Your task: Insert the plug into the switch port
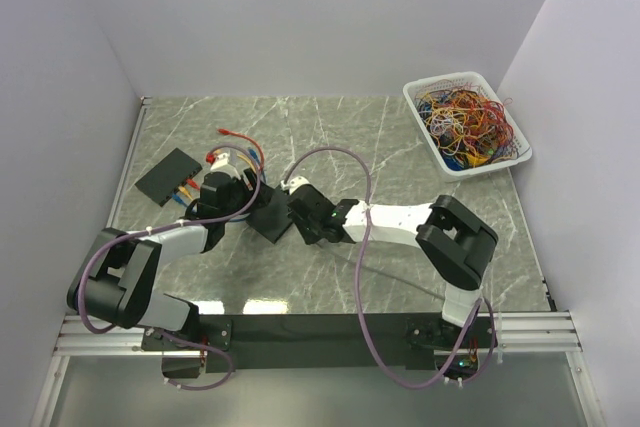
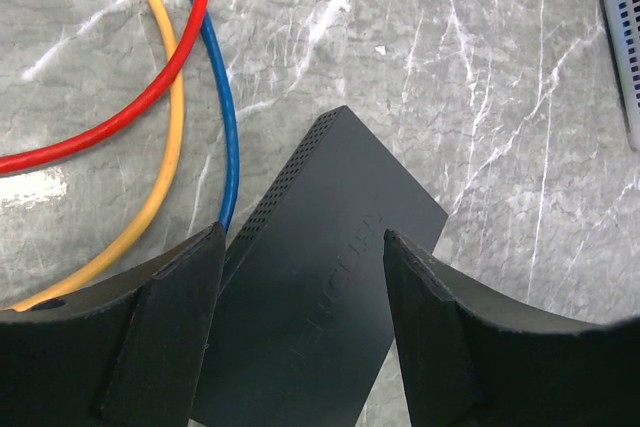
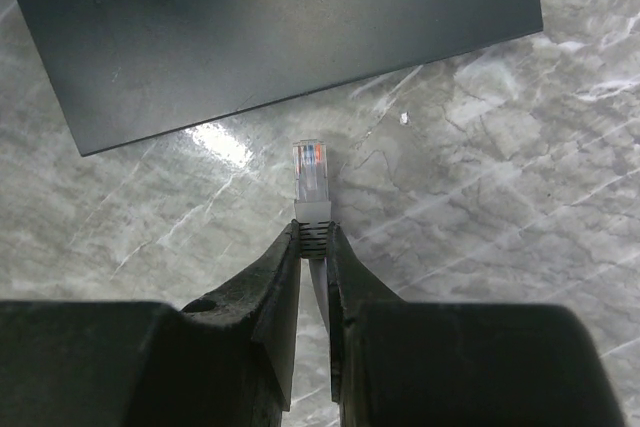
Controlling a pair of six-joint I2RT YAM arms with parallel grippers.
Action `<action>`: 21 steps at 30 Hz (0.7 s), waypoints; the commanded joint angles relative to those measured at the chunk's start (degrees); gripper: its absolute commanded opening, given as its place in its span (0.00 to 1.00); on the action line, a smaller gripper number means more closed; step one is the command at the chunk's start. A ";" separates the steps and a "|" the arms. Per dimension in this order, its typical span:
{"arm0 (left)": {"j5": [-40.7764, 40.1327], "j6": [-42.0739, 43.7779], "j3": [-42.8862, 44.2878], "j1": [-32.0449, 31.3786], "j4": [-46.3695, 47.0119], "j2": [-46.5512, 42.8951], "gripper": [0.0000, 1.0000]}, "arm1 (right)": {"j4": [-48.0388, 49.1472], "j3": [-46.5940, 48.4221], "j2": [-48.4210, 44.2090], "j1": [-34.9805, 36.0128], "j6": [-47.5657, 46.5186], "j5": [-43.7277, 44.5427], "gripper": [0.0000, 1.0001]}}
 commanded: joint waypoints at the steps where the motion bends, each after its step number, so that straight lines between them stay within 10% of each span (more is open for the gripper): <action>1: 1.27 0.60 -0.26 0.18 3.91 0.94 0.70 | -0.09 2.69 0.65 0.73 -0.70 1.27 0.00; 21: 4.08 -1.06 -0.17 0.17 8.48 6.30 0.67 | -0.01 6.47 3.72 2.31 -1.31 1.01 0.00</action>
